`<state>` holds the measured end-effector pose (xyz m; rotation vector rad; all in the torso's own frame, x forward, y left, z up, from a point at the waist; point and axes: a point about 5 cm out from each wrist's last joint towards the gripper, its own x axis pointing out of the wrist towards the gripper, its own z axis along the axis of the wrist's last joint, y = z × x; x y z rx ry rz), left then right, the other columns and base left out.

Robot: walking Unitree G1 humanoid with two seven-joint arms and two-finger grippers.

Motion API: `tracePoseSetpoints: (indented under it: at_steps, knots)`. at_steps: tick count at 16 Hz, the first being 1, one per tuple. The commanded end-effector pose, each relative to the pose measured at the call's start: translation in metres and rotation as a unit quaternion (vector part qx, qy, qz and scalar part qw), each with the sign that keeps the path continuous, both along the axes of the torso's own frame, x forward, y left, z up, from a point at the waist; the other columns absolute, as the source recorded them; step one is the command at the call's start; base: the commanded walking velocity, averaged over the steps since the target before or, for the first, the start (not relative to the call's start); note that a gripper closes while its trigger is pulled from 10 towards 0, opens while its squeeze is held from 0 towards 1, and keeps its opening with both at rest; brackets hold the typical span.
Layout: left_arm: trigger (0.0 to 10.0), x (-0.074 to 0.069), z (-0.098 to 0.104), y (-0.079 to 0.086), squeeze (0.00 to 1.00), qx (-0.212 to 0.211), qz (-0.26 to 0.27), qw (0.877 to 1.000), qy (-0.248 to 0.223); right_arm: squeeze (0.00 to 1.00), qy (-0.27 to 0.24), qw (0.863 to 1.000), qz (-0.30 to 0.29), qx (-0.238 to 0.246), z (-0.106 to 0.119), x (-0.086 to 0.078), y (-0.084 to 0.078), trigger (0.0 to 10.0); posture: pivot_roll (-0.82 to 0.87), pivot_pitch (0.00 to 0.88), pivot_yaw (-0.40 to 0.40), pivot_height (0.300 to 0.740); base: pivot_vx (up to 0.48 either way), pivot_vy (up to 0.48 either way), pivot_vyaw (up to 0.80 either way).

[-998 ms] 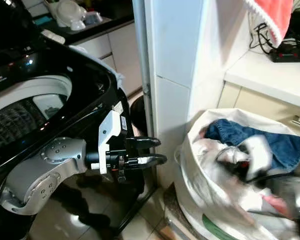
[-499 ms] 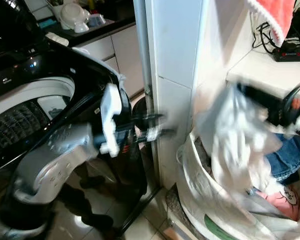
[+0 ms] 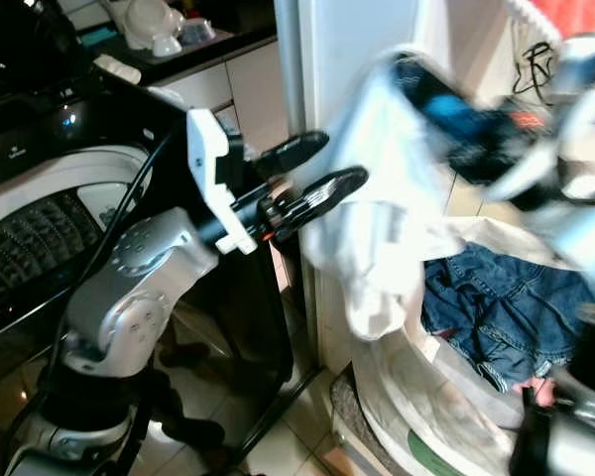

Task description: Clothes washing

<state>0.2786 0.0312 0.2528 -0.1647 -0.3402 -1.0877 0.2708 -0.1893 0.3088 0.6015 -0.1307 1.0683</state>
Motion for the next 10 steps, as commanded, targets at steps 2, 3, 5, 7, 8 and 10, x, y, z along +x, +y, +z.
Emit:
tracePoseSetpoints:
  at_steps: [2,3,5,7,8,10]
  knots:
    - [10.0,-0.002,-0.003,-0.006,0.0,0.005,-0.005,1.0,0.0,0.0,-0.01,0.999,0.031,-0.006,0.008,-0.007,0.018,0.0,-0.11,0.0,0.1,0.74,0.0,0.0,0.0]
    - [10.0,-0.003,-0.003,-0.007,0.0,0.003,-0.008,1.0,0.001,0.0,-0.008,0.999,0.032,-0.008,0.007,-0.007,0.02,0.0,-0.11,0.0,0.101,0.74,0.0,0.0,0.0]
    - [3.4,-0.008,-0.009,-0.008,0.0,0.007,-0.033,0.999,0.016,0.0,-0.005,1.0,0.029,0.0,0.009,-0.007,0.021,0.0,-0.1,0.0,0.101,0.74,0.0,0.0,0.0]
    - [0.0,-0.003,-0.012,-0.004,0.0,0.011,-0.016,0.999,0.025,0.0,-0.001,1.0,0.023,0.003,0.011,-0.008,0.021,0.0,-0.1,0.0,0.102,0.74,0.0,0.0,0.0]
    - [0.0,-0.002,-0.012,-0.002,0.0,0.009,-0.015,1.0,0.026,0.0,0.0,1.0,0.02,0.003,0.012,-0.008,0.02,0.0,-0.1,0.0,0.102,0.74,0.0,0.0,0.0]
    - [0.0,-0.001,-0.012,0.0,0.0,0.009,-0.013,1.0,0.024,0.0,0.001,1.0,0.017,0.003,0.012,-0.008,0.021,0.0,-0.1,0.0,0.103,0.74,0.0,0.0,0.0]
